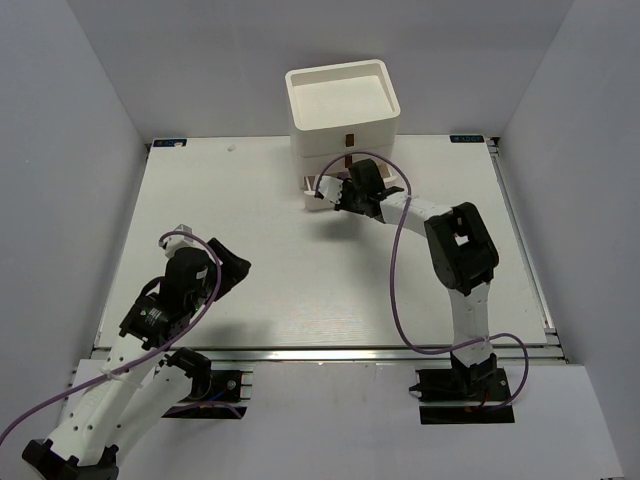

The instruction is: Sort the legos into containers by color

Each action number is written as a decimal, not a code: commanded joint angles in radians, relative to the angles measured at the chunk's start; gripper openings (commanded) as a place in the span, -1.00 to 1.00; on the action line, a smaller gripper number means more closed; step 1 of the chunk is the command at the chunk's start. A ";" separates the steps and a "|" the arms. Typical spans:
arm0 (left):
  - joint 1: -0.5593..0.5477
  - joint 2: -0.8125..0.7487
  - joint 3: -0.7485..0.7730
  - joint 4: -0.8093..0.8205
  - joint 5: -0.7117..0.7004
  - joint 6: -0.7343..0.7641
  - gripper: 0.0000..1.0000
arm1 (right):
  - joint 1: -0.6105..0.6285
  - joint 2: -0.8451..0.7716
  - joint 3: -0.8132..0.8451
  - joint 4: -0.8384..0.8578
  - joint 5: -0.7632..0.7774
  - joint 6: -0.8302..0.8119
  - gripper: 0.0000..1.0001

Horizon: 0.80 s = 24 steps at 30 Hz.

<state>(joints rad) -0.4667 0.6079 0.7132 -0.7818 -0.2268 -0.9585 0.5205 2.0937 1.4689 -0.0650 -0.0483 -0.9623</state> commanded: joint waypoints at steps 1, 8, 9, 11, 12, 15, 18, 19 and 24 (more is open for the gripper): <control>0.002 0.006 0.005 0.007 0.000 0.009 0.72 | -0.007 0.006 -0.016 0.232 0.077 0.020 -1.00; 0.002 0.052 0.011 0.033 0.017 0.021 0.71 | 0.004 0.069 -0.010 0.404 0.157 -0.001 -1.00; 0.002 0.058 0.012 0.033 0.017 0.023 0.71 | 0.000 0.093 -0.002 0.442 0.163 -0.015 -1.00; 0.002 0.062 0.017 0.029 0.020 0.023 0.72 | 0.000 0.120 0.030 0.456 0.174 -0.019 -1.00; 0.002 0.067 0.020 0.029 0.018 0.023 0.71 | -0.002 0.135 0.042 0.455 0.174 -0.019 -1.00; 0.002 0.062 0.022 0.021 0.017 0.020 0.71 | -0.004 0.164 0.073 0.471 0.177 -0.018 -1.00; 0.002 0.059 0.020 0.019 0.017 0.017 0.71 | -0.002 0.183 0.074 0.525 0.206 -0.015 -1.00; 0.002 0.059 0.019 0.018 0.017 0.015 0.71 | -0.001 0.186 0.074 0.528 0.206 -0.013 -1.00; 0.002 0.066 0.022 0.026 0.017 0.017 0.71 | -0.004 0.143 0.018 0.524 0.180 0.029 -1.00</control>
<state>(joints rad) -0.4667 0.6769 0.7136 -0.7715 -0.2195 -0.9474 0.5255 2.2665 1.5017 0.3859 0.1173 -0.9649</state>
